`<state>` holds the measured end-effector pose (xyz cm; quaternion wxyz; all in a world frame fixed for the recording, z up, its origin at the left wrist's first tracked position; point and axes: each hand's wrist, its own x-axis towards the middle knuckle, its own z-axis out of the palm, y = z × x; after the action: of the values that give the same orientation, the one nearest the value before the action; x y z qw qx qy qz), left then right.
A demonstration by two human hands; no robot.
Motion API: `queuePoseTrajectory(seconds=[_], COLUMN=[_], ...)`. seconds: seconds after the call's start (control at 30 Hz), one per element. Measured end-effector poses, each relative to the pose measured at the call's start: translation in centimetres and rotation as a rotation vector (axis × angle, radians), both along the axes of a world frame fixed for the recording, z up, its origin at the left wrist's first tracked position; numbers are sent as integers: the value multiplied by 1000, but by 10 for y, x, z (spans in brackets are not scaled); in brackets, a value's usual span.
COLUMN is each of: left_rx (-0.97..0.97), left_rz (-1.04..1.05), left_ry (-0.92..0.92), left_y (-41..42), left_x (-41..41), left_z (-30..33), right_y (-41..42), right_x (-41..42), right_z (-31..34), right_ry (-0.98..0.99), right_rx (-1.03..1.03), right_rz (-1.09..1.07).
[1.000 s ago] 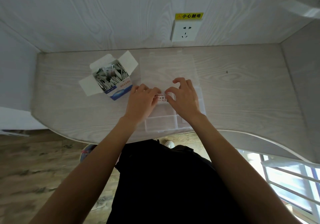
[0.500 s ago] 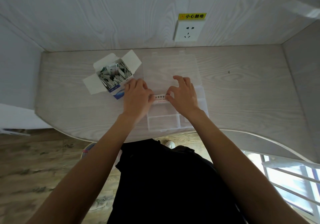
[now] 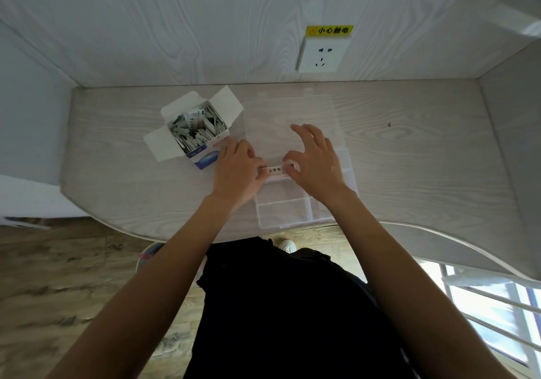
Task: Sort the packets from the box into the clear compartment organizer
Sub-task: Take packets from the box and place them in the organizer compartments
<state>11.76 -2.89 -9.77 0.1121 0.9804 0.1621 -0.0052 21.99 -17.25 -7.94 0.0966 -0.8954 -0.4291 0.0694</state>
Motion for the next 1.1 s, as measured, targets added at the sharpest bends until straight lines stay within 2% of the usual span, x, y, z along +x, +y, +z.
queuePoseTrajectory(seconds=[0.13,0.4,0.63,0.73,0.93,1.1], left_rx=[-42,-85,-99,-113,-172,-277], left_rz=[-2,-15,-48,-49,-31,5], left_ry=[0,33,78,73,15,-85], left_y=[-3,-4,-4,-3,0,0], left_x=[0,3,9,8,1,-10], left_z=[2,7,18,17,13,17], right_y=[-4,2,2,-1,-1,-9], right_x=[0,5,7,9,11,11], right_z=[-5,1,6,6,1,-3], right_ry=[87,135,62,108,219,272], right_rx=[-57,-62,-151,-165,-95,207], right_rz=[27,12,46,26,-8,-120])
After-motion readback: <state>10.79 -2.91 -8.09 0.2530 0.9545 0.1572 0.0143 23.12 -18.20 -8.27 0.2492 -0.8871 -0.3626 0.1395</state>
